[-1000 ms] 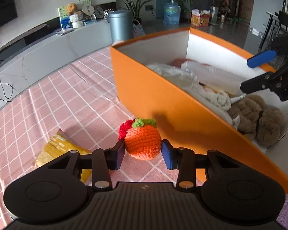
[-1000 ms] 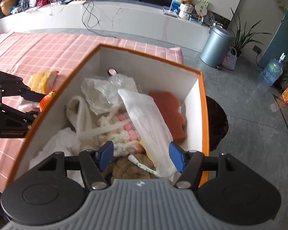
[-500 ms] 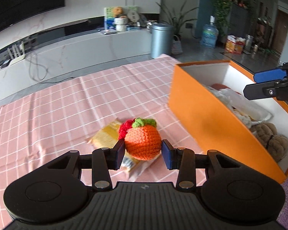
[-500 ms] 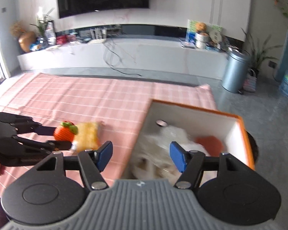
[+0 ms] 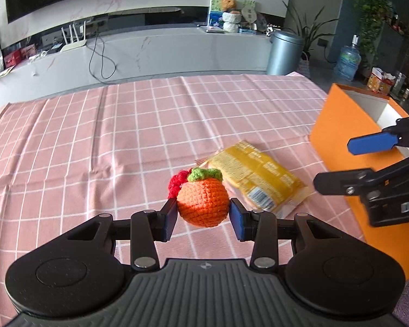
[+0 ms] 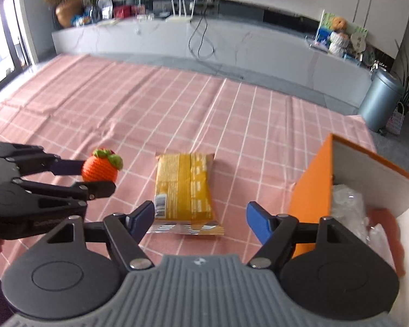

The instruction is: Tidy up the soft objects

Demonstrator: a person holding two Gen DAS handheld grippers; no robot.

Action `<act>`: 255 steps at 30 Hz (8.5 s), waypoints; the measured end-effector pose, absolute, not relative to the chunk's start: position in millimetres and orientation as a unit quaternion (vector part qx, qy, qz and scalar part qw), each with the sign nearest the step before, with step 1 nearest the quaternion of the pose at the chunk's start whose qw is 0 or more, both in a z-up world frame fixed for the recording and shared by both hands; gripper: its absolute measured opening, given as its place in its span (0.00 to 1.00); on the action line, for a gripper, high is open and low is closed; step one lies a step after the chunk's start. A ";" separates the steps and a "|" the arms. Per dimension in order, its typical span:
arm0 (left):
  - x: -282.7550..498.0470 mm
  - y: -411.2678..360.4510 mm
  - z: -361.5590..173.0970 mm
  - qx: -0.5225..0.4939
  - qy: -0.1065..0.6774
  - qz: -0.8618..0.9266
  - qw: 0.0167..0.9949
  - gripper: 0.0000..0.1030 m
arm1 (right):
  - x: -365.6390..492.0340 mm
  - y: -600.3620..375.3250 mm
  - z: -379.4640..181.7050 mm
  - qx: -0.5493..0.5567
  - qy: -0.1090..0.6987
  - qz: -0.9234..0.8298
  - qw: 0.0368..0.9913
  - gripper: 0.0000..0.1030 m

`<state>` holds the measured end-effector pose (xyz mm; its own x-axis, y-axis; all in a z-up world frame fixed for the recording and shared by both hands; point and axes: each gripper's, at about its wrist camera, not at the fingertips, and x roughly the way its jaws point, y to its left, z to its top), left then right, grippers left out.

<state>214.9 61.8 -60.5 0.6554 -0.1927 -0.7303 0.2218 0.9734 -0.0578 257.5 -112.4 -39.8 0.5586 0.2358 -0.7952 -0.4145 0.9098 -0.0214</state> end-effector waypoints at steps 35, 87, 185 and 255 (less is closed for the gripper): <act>239.7 113.4 -94.6 -0.033 0.440 -0.094 0.892 0.45 | 316.9 -55.9 -111.6 -0.133 0.511 0.184 0.829 0.53; 120.1 -37.9 22.8 -0.001 0.302 -0.226 0.926 0.45 | 97.8 -264.6 37.2 0.036 0.315 0.082 0.945 0.45; 177.2 -139.5 -7.2 0.156 0.384 -0.339 0.845 0.62 | 164.8 -290.6 -0.9 -0.059 0.503 0.114 0.855 0.58; 56.7 -50.0 -48.5 0.018 0.177 -0.037 0.983 1.00 | 9.8 -224.2 -39.8 -0.027 0.153 -0.093 0.984 0.97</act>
<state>56.7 -50.0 -48.5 0.9346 -0.0656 -0.3496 0.0784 0.9967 0.0223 9.8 -224.2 -39.8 0.9361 -0.1903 -0.2957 0.1736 0.9814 -0.0819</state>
